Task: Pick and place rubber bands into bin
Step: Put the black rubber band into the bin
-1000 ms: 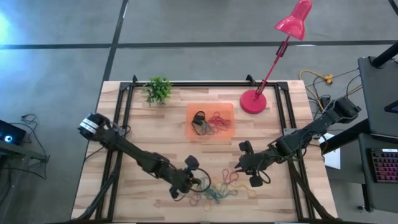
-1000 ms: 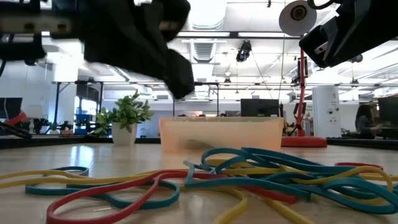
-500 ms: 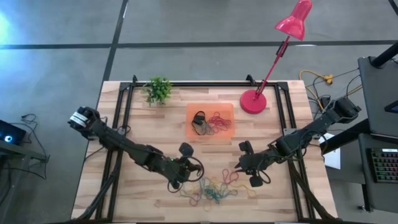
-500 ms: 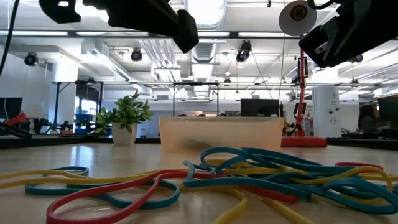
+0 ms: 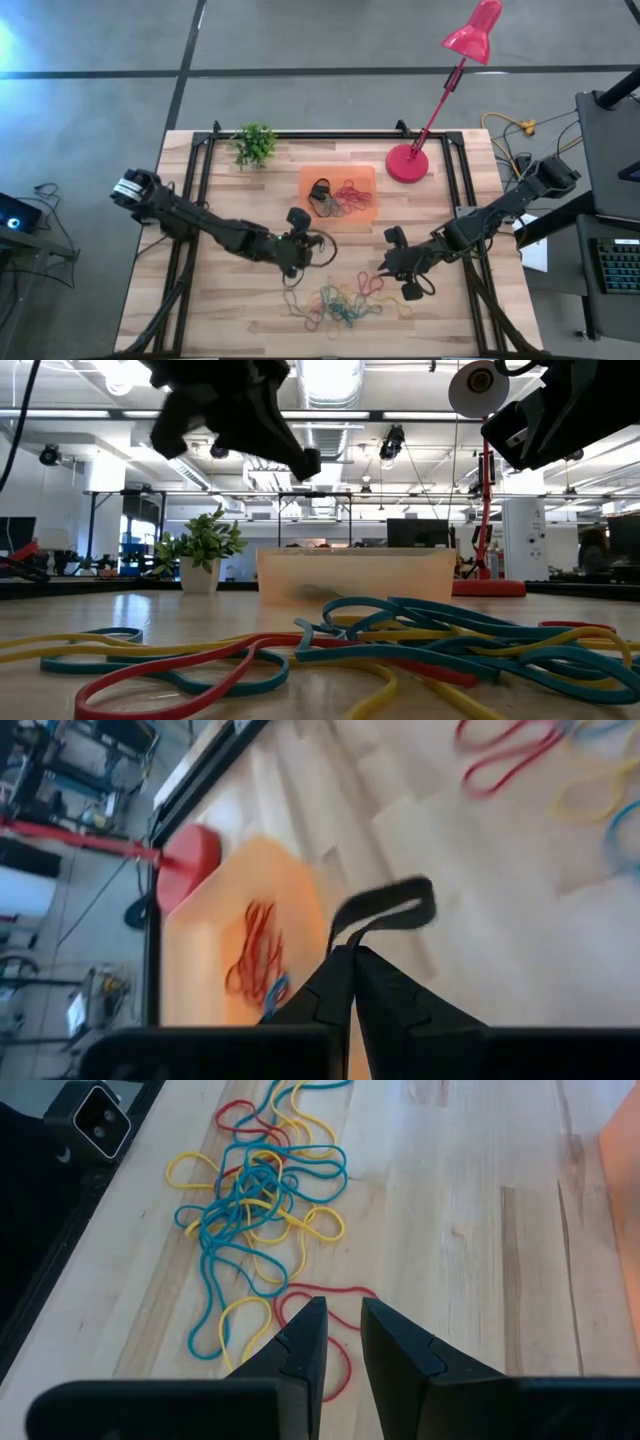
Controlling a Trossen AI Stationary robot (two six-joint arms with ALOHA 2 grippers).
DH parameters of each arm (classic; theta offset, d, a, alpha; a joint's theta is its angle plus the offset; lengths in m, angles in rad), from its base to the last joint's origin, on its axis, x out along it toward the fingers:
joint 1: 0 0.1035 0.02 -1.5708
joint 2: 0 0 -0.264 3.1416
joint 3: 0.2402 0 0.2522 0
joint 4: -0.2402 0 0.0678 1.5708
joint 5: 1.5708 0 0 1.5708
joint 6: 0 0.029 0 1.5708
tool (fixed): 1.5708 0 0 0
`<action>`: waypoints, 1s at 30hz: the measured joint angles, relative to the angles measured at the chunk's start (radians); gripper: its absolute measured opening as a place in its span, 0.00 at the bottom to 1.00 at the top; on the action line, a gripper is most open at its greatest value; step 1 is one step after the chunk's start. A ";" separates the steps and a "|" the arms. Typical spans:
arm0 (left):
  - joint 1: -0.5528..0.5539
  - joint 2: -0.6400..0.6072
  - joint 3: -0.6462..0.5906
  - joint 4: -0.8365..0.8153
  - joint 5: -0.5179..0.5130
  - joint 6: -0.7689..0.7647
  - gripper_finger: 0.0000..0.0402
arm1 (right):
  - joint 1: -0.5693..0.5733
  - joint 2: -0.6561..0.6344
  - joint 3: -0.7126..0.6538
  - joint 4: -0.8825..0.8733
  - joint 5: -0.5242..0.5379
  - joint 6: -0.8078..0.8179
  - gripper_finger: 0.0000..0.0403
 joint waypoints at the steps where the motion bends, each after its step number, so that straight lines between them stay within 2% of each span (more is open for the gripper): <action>1: 0.016 0.000 -0.001 -0.003 -0.001 0.010 0.00 | 0.000 0.000 0.000 0.000 0.000 0.000 0.14; 11: 0.190 -0.023 -0.001 -0.003 -0.003 0.098 0.00 | 0.000 0.000 -0.009 -0.002 0.000 0.004 0.14; 19: 0.358 -0.058 0.000 0.003 0.032 0.099 0.00 | 0.000 -0.001 -0.013 -0.001 0.000 0.007 0.14; 30: 0.524 -0.034 0.004 0.067 0.234 0.090 0.00 | 0.000 -0.001 -0.019 0.001 0.002 0.009 0.14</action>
